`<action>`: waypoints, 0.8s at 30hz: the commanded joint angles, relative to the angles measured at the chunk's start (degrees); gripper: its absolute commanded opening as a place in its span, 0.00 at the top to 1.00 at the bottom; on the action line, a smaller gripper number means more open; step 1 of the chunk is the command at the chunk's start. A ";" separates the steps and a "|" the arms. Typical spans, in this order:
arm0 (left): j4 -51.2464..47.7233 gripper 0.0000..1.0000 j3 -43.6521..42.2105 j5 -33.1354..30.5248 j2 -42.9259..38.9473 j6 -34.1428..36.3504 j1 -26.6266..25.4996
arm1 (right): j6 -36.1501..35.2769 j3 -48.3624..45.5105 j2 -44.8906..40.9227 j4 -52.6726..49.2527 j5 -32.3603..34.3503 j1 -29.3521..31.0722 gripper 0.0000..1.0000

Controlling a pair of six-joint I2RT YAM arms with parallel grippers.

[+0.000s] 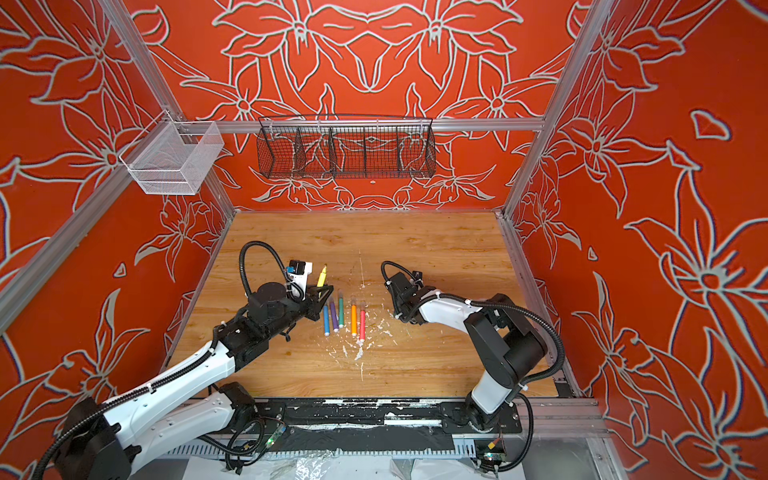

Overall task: Insert the pens into the pen caps
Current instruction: 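Close the right gripper on the translucent cap and lift it, then carry the cap with the right gripper above the yellow marker tip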

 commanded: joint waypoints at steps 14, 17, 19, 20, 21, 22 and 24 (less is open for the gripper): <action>6.29 1.00 -1.20 15.00 -0.67 -1.84 -0.17 | 2.20 3.19 -21.24 -3.12 -2.87 2.36 0.99; 8.56 1.00 -2.38 17.03 -0.61 -1.66 -0.51 | 2.60 4.89 -25.93 3.80 -1.54 7.59 1.00; 9.82 1.00 -2.93 18.45 -0.52 -1.28 -0.60 | 3.09 6.74 -26.77 7.53 -2.41 10.13 1.00; 10.00 1.00 -2.94 18.99 -0.52 -1.15 -0.69 | 3.67 7.42 -26.75 10.29 -3.40 11.11 1.00; 10.40 1.00 -3.01 19.49 -0.60 -1.05 -0.82 | 4.44 7.63 -26.75 12.95 -4.46 11.63 1.00; 10.64 1.00 -3.08 19.86 -0.84 -0.90 -0.94 | 5.04 7.52 -26.52 16.63 -5.48 12.28 1.00; 11.50 1.00 -3.74 19.78 -1.50 -0.77 -1.34 | 5.54 7.46 -25.58 22.74 -7.09 13.06 1.00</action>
